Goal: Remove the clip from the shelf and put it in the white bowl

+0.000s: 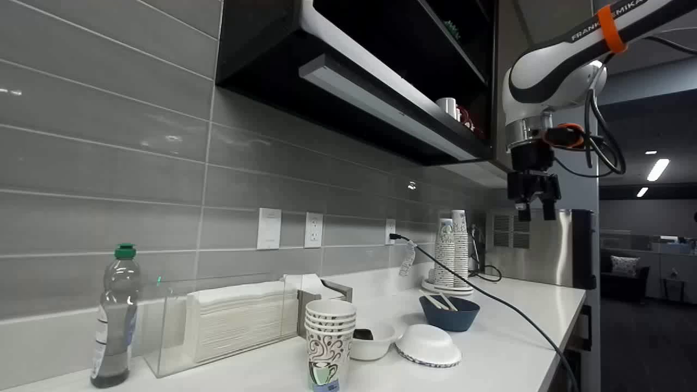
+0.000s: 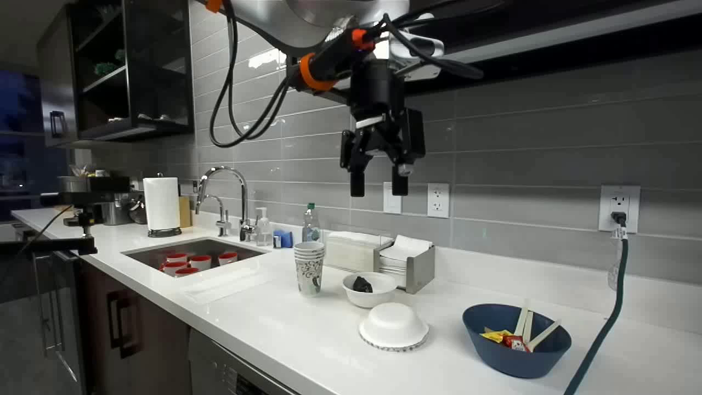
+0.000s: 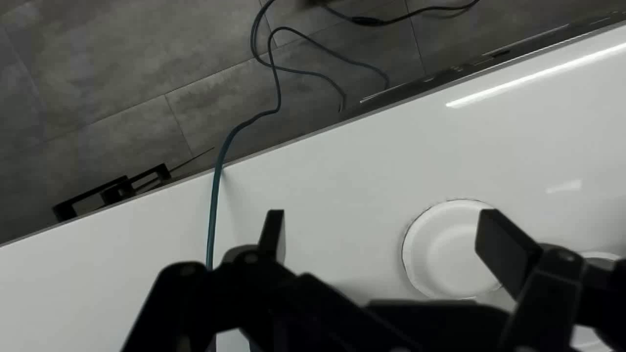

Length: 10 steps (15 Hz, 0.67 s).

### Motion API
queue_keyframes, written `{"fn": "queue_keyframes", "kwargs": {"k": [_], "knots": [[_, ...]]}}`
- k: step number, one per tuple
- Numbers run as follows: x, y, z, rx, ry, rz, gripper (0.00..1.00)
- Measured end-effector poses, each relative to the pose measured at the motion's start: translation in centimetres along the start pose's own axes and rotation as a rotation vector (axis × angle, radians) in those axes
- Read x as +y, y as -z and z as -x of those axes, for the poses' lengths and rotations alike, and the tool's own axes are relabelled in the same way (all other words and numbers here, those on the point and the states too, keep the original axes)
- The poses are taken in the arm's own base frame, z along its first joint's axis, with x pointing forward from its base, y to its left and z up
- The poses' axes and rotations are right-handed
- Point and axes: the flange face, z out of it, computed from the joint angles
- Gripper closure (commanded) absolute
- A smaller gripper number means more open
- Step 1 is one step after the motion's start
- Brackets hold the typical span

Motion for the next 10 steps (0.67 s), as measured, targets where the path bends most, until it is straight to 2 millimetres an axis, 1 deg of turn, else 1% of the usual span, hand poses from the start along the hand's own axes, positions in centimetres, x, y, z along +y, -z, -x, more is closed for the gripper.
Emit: {"fn": "queue_keyframes", "kwargs": {"k": [4, 6, 8, 10], "knots": [[-0.1, 0.2, 0.0, 0.004, -0.002, -0.005, 0.0], [-0.1, 1.0, 0.1, 0.022, -0.005, -0.021, 0.0], [-0.4, 3.1, 0.5, 0.065, -0.011, -0.072, 0.0], [-0.8, 6.4, 1.2, 0.131, -0.001, -0.134, 0.0]]}}
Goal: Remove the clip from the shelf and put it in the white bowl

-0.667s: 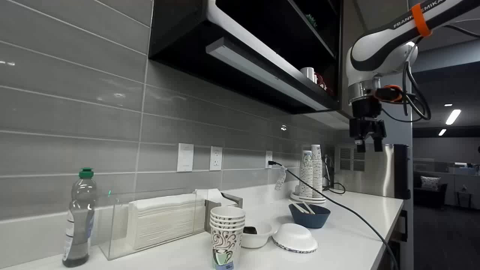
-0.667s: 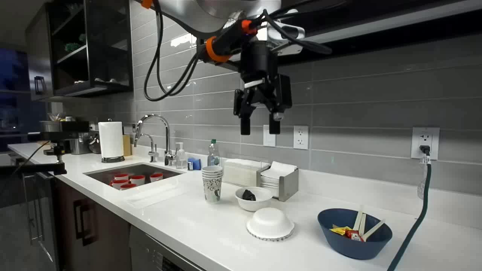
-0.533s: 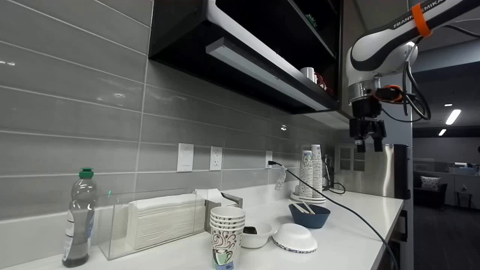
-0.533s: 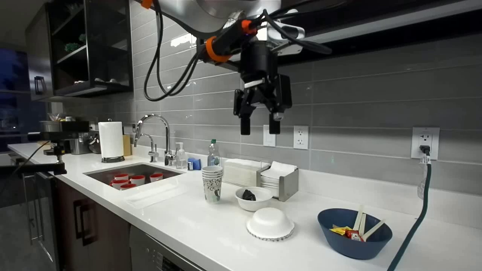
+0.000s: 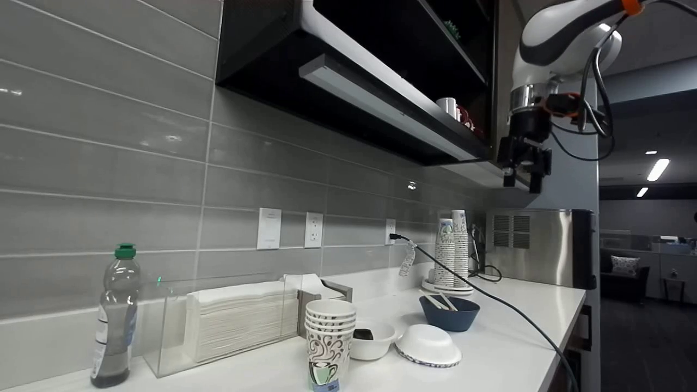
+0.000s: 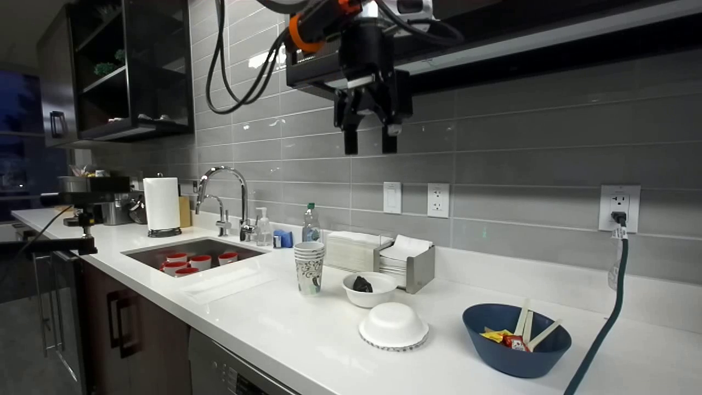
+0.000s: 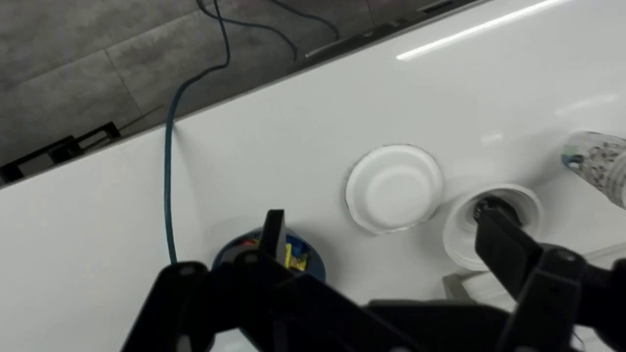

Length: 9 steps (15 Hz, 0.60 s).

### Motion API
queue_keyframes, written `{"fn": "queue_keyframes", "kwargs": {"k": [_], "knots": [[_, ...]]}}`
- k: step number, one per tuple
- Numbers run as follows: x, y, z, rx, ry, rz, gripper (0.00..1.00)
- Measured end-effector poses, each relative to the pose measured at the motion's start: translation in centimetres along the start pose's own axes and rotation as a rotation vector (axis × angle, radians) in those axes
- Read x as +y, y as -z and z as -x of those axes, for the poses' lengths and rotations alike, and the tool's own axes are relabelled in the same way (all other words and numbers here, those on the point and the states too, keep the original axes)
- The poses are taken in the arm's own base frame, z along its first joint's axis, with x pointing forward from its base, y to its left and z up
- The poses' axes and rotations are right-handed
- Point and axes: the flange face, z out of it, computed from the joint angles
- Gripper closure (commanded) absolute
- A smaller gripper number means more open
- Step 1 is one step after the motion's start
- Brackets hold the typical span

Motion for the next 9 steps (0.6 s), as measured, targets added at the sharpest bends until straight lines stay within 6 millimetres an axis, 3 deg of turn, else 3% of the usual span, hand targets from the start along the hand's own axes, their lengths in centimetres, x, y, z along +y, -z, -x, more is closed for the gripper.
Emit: {"fn": "queue_keyframes", "kwargs": {"k": [5, 9], "knots": [[-3.0, 9.5, 1.0, 0.208, 0.105, -0.142, 0.0], [-5.8, 15.5, -0.5, 0.429, 0.161, -0.234, 0.0]]}}
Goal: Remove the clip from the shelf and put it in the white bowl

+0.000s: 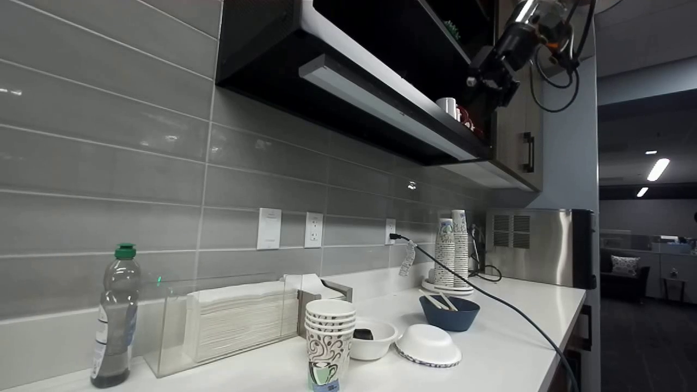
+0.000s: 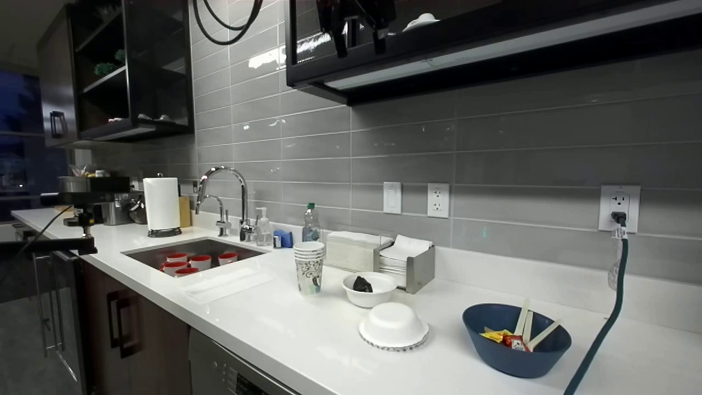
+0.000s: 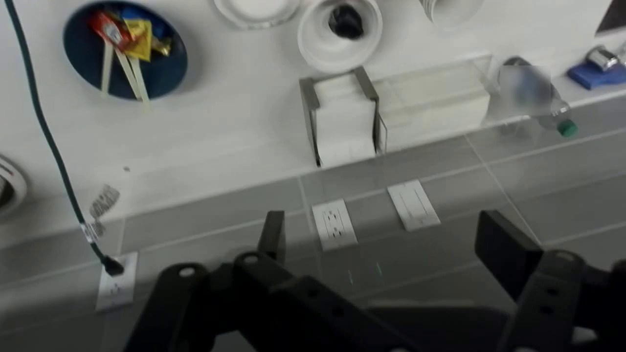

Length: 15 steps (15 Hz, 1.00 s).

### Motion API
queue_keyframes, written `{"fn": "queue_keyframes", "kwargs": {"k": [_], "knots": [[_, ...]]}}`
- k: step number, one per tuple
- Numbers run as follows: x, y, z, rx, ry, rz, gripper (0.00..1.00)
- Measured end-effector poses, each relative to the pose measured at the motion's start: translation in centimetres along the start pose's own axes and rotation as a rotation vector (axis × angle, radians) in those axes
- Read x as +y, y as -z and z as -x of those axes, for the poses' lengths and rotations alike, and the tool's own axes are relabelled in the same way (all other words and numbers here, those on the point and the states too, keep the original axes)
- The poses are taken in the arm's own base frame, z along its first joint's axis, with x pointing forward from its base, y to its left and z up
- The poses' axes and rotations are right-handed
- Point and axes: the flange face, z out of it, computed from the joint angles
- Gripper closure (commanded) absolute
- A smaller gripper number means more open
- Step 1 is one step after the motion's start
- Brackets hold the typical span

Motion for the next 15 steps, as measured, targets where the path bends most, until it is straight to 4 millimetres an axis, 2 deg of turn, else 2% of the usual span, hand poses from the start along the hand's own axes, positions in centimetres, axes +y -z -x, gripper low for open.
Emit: {"fn": "queue_keyframes", "kwargs": {"k": [3, 5, 10, 12, 15], "knots": [[-2.3, 1.6, -3.4, 0.16, 0.037, -0.056, 0.0], [-3.5, 2.8, -4.6, 0.194, 0.069, -0.064, 0.0], [-5.5, 7.8, -4.3, 0.24, 0.152, -0.061, 0.0], [-5.7, 8.1, -4.2, 0.245, 0.156, -0.061, 0.0], [-5.9, 6.9, -5.2, 0.302, 0.131, -0.056, 0.0]]}}
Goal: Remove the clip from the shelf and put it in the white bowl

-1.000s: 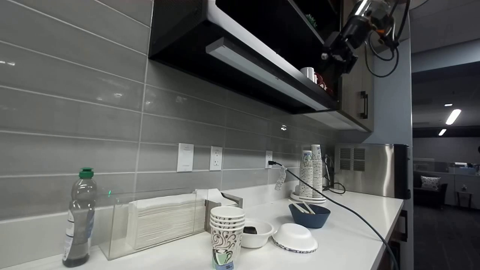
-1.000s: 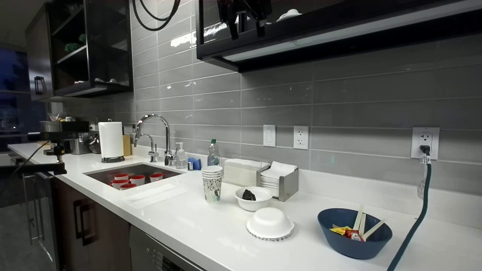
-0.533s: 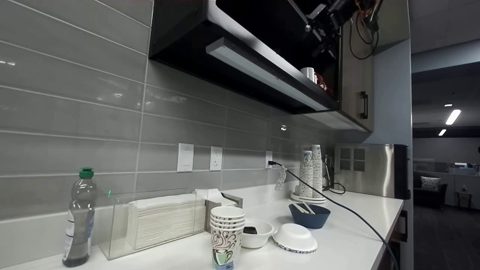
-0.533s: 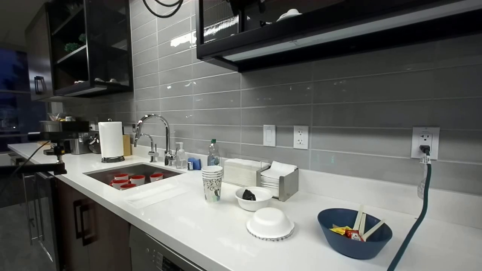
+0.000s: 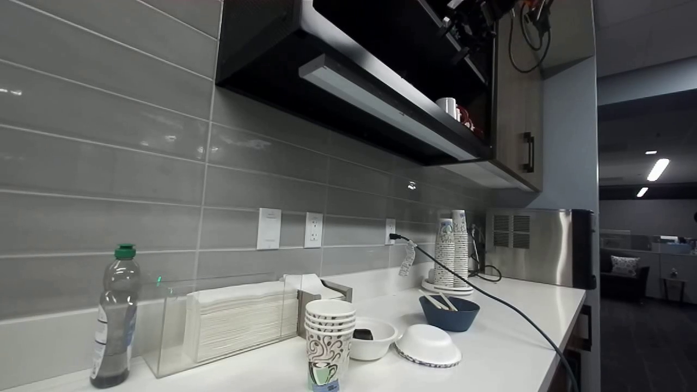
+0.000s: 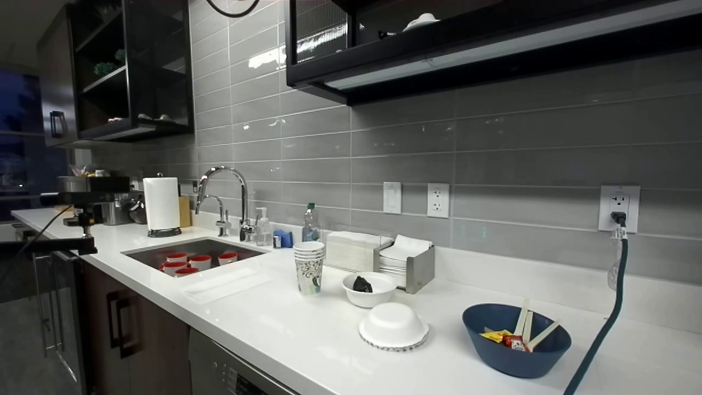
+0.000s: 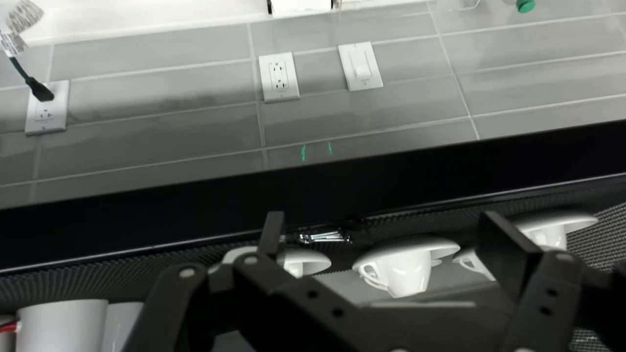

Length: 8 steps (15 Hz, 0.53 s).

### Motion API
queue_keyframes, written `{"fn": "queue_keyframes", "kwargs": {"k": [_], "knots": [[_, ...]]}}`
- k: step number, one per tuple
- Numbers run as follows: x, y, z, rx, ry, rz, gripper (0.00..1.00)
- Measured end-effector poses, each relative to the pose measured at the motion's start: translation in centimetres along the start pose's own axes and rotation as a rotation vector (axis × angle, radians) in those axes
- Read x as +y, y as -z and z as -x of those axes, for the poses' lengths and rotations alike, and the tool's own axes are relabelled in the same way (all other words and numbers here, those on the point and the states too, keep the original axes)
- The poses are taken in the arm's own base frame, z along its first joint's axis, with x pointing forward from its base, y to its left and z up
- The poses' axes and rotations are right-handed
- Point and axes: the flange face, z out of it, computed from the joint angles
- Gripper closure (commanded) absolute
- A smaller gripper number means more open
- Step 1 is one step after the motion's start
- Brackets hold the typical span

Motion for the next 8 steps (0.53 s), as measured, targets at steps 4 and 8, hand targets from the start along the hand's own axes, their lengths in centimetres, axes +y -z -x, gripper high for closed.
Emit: {"fn": "queue_keyframes", "kwargs": {"k": [4, 8], "knots": [[-1.7, -3.6, -1.7, 0.104, 0.025, 0.002, 0.0], [-2.5, -6.1, -2.5, 0.152, 0.041, 0.011, 0.0]]}}
